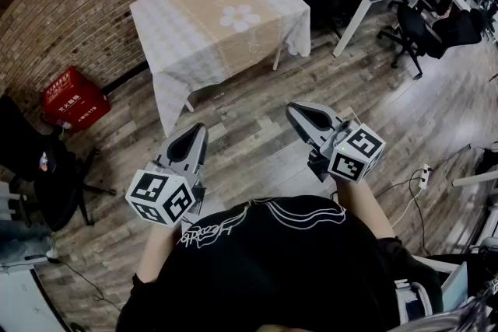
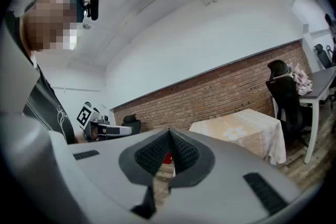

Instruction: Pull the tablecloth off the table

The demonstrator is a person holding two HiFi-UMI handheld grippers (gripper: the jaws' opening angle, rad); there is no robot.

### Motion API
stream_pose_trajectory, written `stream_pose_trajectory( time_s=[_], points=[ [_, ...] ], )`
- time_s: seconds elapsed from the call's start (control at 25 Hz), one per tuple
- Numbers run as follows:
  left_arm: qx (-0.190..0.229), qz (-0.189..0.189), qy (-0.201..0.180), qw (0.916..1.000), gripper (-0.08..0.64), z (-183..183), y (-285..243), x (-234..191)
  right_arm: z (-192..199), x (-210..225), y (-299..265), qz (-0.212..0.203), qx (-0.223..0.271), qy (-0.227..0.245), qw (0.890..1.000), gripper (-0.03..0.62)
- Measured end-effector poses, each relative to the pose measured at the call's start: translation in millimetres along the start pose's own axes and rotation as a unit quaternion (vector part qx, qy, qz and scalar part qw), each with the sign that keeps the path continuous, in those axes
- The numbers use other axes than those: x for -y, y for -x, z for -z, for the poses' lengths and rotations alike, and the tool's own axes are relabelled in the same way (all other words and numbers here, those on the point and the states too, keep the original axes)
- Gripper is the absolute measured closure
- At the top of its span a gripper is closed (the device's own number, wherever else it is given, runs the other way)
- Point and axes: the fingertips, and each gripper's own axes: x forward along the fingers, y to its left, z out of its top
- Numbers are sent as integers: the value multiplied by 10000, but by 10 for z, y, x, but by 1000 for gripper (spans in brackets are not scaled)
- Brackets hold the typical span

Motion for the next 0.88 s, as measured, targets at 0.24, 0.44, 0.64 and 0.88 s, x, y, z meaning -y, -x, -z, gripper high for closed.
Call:
stream_pose_trajectory(
  time_s=[0.24,0.44,0.64,0.88],
  points=[
    [21,169,-64,9998,551,-29,-84,22,2,16,25,71,-78,91,9999,595],
    [-101,274,-34,9996,551,48,-242,48,97,250,111,331,-149,-231,9991,595],
    [-201,286,22,9994,551,87,-498,12,142,519,86,292,-78,-448,9985,595],
    [-256,91,193,9994,551,71,-969,-214,149,996,-200,69,-118,-525,9985,595]
  ],
)
